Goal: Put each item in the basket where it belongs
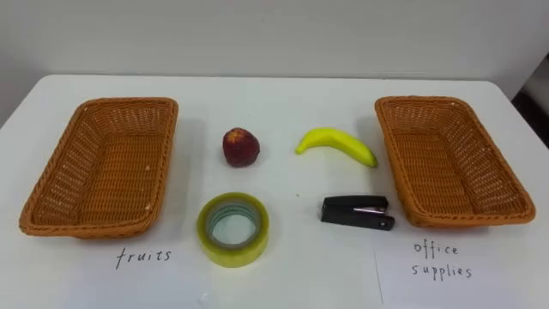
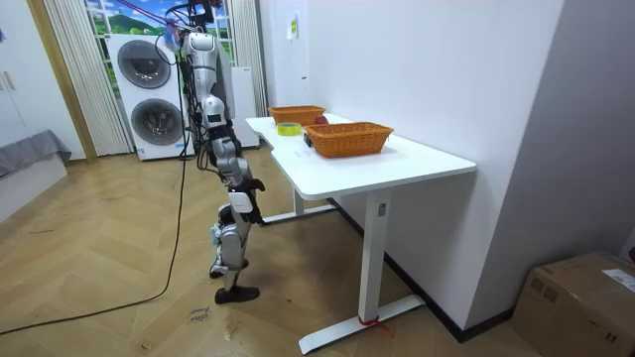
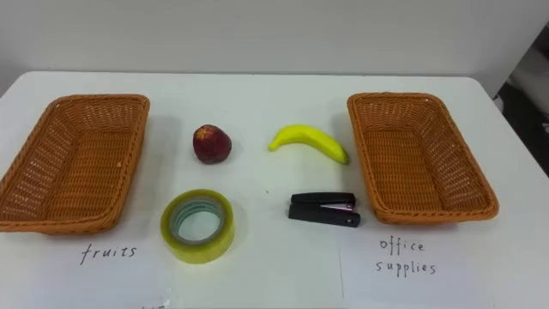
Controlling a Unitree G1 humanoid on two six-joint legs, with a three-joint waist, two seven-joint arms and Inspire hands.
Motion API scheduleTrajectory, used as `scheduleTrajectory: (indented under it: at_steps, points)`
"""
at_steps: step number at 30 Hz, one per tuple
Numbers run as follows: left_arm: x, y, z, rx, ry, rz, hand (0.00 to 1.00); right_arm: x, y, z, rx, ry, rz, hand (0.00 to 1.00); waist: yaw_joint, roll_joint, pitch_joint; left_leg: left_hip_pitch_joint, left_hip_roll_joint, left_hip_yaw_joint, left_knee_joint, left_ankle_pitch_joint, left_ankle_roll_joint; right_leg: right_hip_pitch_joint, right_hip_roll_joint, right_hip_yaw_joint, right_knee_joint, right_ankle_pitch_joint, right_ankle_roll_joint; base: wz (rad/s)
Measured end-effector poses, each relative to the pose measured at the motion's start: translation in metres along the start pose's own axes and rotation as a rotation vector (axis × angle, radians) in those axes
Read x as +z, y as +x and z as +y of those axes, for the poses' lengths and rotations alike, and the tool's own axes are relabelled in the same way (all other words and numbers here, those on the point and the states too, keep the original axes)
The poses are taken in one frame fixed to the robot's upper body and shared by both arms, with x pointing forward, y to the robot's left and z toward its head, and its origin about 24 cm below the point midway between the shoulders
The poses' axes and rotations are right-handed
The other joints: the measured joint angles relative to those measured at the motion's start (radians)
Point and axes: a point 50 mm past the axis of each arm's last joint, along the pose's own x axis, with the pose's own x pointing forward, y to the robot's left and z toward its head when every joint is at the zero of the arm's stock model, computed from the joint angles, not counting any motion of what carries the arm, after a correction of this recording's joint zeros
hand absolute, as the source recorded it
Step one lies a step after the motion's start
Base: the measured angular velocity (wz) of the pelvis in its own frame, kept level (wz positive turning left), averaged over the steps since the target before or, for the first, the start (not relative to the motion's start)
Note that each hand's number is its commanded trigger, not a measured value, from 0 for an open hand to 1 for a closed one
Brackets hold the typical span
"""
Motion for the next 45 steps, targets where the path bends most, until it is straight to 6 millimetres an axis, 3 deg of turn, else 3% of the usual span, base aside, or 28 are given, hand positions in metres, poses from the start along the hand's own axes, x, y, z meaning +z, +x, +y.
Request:
scheduleTrajectory:
  at_steps: [26, 45]
  points:
    - [0.000, 0.000, -0.001, -0.006, 0.017, -0.003, 0.00, 0.006, 0.000, 0.000, -0.014, -0.059, -0.003, 0.00, -0.004, 0.001, 0.0010, -0.004, 0.002, 0.007, -0.003, -0.003, -0.002, 0.000, 0.007, 0.009, -0.001, 0.000, -0.001, 0.00]
    - [-0.003, 0.001, 0.005, -0.049, -0.058, 0.014, 0.00, 0.000, -0.004, -0.014, -0.056, 0.100, -0.029, 0.00, -0.012, -0.001, -0.0010, -0.010, 0.002, 0.010, -0.002, -0.003, -0.002, -0.011, 0.008, 0.016, 0.002, 0.000, -0.001, 0.00]
